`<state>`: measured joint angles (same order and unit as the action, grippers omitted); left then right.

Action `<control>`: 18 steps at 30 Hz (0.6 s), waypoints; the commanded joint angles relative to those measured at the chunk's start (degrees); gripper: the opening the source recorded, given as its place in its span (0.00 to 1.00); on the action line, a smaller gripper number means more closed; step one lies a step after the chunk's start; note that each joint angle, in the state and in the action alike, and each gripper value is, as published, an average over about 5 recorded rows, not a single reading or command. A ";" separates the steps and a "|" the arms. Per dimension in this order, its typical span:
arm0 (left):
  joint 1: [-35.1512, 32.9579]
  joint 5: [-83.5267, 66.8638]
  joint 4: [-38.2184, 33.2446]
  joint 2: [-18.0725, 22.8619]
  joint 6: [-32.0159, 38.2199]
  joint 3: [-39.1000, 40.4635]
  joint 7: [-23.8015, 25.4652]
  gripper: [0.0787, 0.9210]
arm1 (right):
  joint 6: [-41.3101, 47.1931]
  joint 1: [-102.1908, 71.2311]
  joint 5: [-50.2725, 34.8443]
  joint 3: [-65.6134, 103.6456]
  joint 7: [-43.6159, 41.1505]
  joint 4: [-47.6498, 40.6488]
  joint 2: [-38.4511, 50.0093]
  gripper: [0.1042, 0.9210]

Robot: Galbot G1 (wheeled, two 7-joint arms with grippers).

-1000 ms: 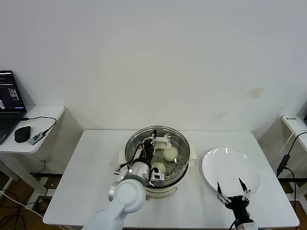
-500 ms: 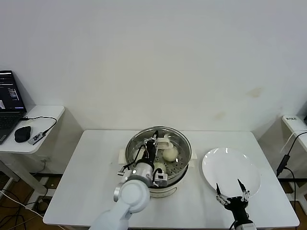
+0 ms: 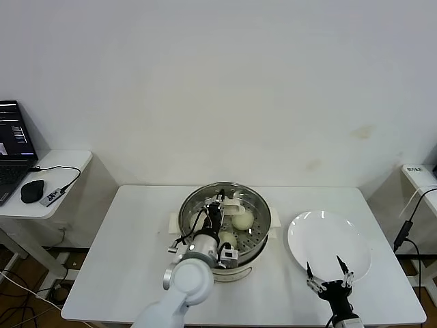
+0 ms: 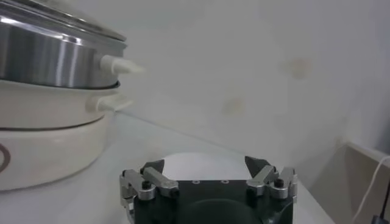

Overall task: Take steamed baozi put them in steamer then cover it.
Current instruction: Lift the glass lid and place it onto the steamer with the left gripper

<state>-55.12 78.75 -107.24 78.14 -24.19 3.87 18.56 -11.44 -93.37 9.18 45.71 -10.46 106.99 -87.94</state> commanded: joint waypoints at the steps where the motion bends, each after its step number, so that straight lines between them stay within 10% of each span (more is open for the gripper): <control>1: 0.06 0.66 0.88 0.34 0.49 -0.51 -0.58 0.09 | -0.12 0.03 0.05 -0.05 0.00 -0.25 0.06 0.88; 18: -0.68 0.49 1.20 1.31 0.72 -0.67 -0.82 0.09 | -0.22 -0.10 0.24 -0.34 -0.10 -0.21 0.20 0.88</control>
<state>-55.78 79.18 -106.26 79.06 -23.61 3.08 17.97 -11.60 -93.46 9.35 45.38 -10.52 106.78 -87.75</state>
